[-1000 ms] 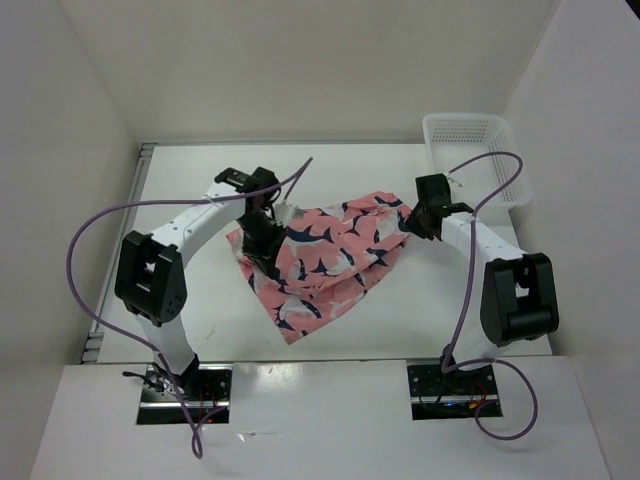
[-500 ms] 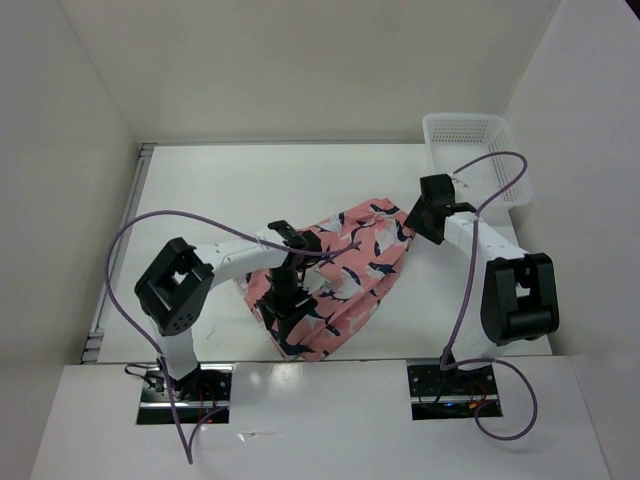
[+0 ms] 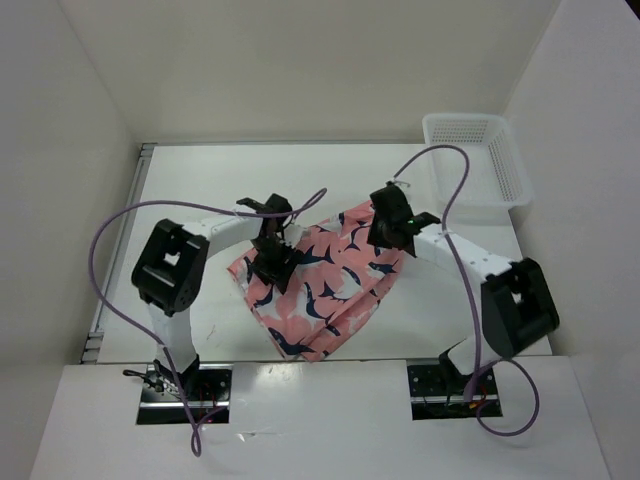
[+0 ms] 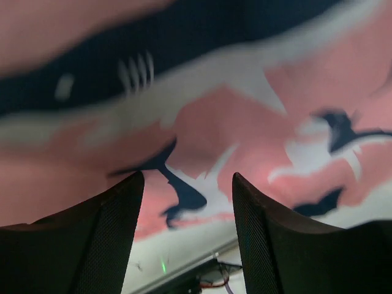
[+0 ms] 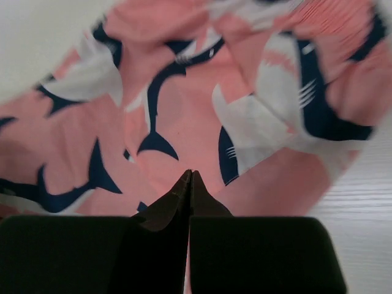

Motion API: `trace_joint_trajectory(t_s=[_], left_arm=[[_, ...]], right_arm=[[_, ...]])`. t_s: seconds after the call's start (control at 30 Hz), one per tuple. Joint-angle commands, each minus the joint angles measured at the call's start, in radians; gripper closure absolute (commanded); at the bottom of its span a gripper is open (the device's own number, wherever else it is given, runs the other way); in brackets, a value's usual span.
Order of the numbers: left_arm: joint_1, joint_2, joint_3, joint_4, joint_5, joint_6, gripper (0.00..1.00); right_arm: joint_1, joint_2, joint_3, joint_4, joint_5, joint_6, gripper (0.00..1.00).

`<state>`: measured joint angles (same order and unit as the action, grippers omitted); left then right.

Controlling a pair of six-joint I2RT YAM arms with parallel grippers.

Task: Fold and stack the shorts
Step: Fold the shorts

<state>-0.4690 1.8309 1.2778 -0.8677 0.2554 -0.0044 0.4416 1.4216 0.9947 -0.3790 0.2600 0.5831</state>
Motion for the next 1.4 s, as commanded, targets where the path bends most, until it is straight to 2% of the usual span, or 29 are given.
trace_joint_trajectory(t_s=[0.0,0.13,0.23,0.33,0.37,0.43,0.47,0.6,0.7,0.77,0.8,0.87,0.9,1.0,1.1,1.27,1.37], left_arm=[[-0.005,0.097,0.000,0.097,-0.039,0.004,0.33],[0.046,0.183,0.000,0.153,-0.106,0.004,0.33],[0.104,0.260,0.064,0.144,-0.156,0.004,0.33],[0.182,0.330,0.217,0.156,-0.228,0.004,0.33],[0.200,0.384,0.333,0.156,-0.252,0.004,0.33],[0.246,0.442,0.460,0.141,-0.275,0.004,0.33],[0.257,0.500,0.583,0.119,-0.300,0.004,0.33],[0.296,0.597,0.840,0.093,-0.309,0.004,0.33],[0.308,0.587,0.910,0.084,-0.257,0.004,0.32],[0.317,0.515,0.890,0.073,-0.213,0.004,0.30],[0.317,0.437,0.859,0.073,-0.173,0.004,0.28],[0.331,0.351,0.749,0.097,-0.141,0.004,0.24],[0.340,0.270,0.715,0.098,-0.108,0.004,0.24],[0.409,0.136,0.607,0.079,-0.032,0.004,0.21],[0.481,0.068,0.487,0.018,-0.008,0.004,0.21],[0.581,0.038,0.281,0.006,0.001,0.004,0.21],[0.637,0.037,0.212,0.006,0.076,0.004,0.21]], right_arm=[[0.029,0.115,0.027,0.025,-0.071,0.026,1.00],[0.029,0.206,0.047,0.035,-0.091,0.055,1.00],[0.029,0.260,0.067,0.046,-0.091,0.055,1.00],[0.029,0.299,0.100,0.060,-0.100,0.055,1.00],[0.029,0.310,0.132,0.060,-0.113,0.055,1.00],[0.029,0.358,0.197,0.069,-0.113,0.055,1.00],[0.029,0.373,0.221,0.060,-0.126,0.055,1.00],[0.029,0.457,0.332,0.049,-0.149,0.046,1.00],[0.029,0.468,0.398,0.049,-0.150,0.037,0.96],[0.029,0.468,0.421,0.038,-0.150,0.037,0.93],[0.029,0.441,0.435,0.026,-0.131,0.028,0.88],[0.029,0.409,0.435,0.014,-0.113,0.027,0.83],[0.029,0.366,0.402,0.014,-0.104,0.027,0.77],[0.020,0.280,0.322,0.014,-0.082,0.037,0.69],[0.009,0.228,0.233,0.025,-0.082,0.064,0.67],[-0.020,0.148,0.135,0.025,-0.082,0.096,0.64],[-0.029,0.125,0.099,0.034,-0.082,0.096,0.61]])
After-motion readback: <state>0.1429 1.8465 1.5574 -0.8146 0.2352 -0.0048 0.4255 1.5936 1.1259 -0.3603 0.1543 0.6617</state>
